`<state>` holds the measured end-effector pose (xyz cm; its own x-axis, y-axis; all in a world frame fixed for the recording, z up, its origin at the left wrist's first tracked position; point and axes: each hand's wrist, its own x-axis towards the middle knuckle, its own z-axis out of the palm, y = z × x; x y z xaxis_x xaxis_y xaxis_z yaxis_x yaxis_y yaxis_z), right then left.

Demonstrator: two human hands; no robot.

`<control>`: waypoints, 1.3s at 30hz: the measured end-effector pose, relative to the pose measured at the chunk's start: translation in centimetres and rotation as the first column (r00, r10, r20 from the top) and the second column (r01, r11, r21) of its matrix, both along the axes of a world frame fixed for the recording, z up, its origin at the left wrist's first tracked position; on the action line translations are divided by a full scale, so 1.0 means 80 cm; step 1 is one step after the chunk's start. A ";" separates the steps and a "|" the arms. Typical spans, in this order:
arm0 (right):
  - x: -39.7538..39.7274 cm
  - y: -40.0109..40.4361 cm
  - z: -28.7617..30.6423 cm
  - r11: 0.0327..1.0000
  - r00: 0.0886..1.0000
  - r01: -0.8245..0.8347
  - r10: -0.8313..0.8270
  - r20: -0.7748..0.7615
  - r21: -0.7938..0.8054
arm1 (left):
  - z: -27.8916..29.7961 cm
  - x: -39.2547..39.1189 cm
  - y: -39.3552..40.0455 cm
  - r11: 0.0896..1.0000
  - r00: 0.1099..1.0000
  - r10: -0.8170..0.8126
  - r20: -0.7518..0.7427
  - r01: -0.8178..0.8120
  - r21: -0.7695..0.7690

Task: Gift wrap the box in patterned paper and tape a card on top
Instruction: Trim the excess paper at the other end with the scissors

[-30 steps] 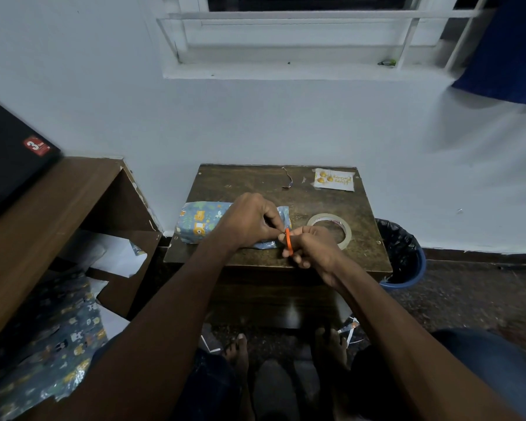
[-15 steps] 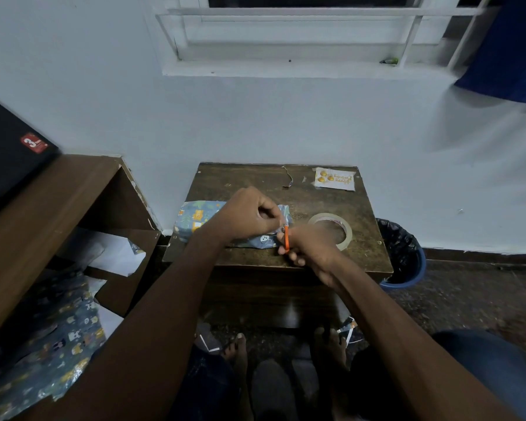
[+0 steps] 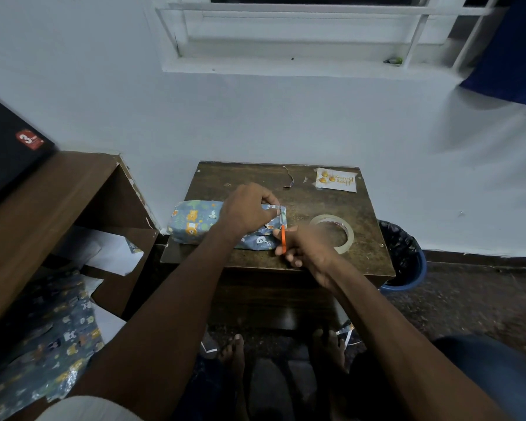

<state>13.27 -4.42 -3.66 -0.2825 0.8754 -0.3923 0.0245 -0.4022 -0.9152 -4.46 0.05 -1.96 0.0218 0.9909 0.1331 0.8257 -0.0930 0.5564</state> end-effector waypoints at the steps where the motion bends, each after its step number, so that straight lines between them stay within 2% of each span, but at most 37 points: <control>1: 0.000 0.000 0.000 1.000 1.000 0.000 0.000 -0.002 0.003 | -0.001 0.000 0.000 1.000 1.000 0.007 0.009 -0.007 0.012; 9: -0.002 0.002 0.008 0.996 1.000 0.008 -0.008 0.004 0.090 | 0.010 0.002 -0.004 0.990 0.990 0.049 0.133 -0.066 0.128; 24: 0.005 0.004 0.028 0.989 1.000 -0.005 0.003 0.012 0.149 | 0.017 0.001 -0.011 0.976 0.980 0.031 0.198 -0.072 0.206; 32: 0.005 0.008 0.029 0.973 0.999 -0.011 0.000 0.049 0.230 | 0.015 0.006 -0.015 0.905 0.990 0.034 0.138 -0.089 0.415; 35: 0.007 0.005 0.035 0.983 0.999 -0.044 0.042 0.018 0.176 | 0.011 0.007 -0.016 0.837 0.998 0.038 0.053 -0.060 0.543; 39: 0.012 0.003 0.035 0.983 0.997 -0.075 0.073 0.013 0.169 | 0.002 0.007 -0.017 0.785 0.998 0.053 -0.014 -0.033 0.618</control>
<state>14.20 -4.16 -0.83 -0.3468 0.9061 -0.2425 0.0552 -0.2383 -0.9696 -3.91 -1.31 -1.83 -0.0050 0.6973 0.7168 0.8520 -0.3722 0.3681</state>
